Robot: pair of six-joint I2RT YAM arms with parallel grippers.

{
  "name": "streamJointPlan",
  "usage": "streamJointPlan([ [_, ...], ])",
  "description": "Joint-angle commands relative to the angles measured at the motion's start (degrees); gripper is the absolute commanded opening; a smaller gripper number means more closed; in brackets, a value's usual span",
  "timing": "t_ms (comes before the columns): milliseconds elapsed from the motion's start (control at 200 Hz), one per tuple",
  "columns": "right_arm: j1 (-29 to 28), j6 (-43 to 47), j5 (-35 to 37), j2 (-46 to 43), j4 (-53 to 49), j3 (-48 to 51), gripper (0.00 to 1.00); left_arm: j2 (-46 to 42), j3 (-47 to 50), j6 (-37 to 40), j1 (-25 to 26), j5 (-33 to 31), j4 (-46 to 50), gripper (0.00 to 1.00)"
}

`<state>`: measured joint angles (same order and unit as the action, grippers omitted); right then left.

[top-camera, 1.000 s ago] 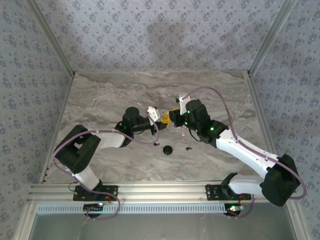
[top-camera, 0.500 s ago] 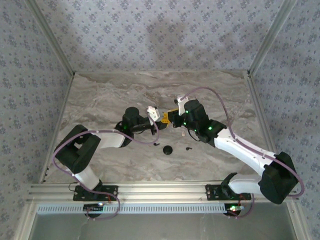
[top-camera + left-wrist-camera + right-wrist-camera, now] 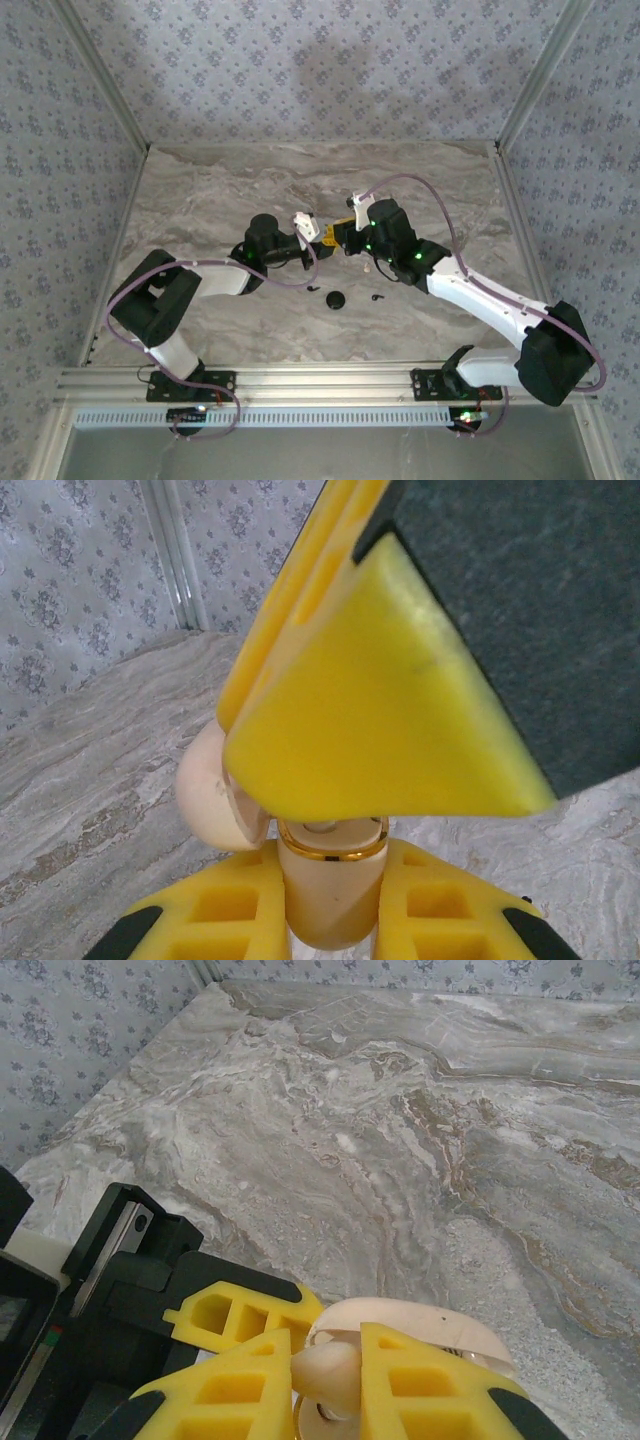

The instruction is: Insert the wireless bluetooth earbuds into the charging case

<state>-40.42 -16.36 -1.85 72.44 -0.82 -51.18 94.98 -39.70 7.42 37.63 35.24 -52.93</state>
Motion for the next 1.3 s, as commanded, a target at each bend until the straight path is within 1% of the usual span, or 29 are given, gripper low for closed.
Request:
streamJointPlan([
  [0,-0.2,0.8,-3.4,0.8,-0.5,1.3,0.21,-2.0,-1.7,-0.5,0.3,0.8,-3.7,0.10],
  [320,0.8,0.8,-5.6,0.7,-1.8,1.4,0.23,-2.5,-1.7,-0.3,0.3,0.8,-3.7,0.10],
  [655,1.1,0.2,-5.0,0.8,-1.4,0.6,0.31,-3.0,-1.4,-0.4,0.3,0.8,-3.8,0.10],
  [804,1.1,0.0,-4.9,0.7,-1.4,0.2,0.33,-3.2,-1.3,-0.4,0.3,0.8,-3.6,0.10],
  [964,1.1,0.3,-4.2,-0.2,-1.8,-0.8,0.38,-3.4,-1.1,-0.2,0.3,0.5,-3.4,0.10],
  [1294,1.5,0.2,-4.9,-2.6,-2.2,-3.1,0.54,-3.0,-0.7,-0.1,0.2,0.2,-3.2,0.10],
])
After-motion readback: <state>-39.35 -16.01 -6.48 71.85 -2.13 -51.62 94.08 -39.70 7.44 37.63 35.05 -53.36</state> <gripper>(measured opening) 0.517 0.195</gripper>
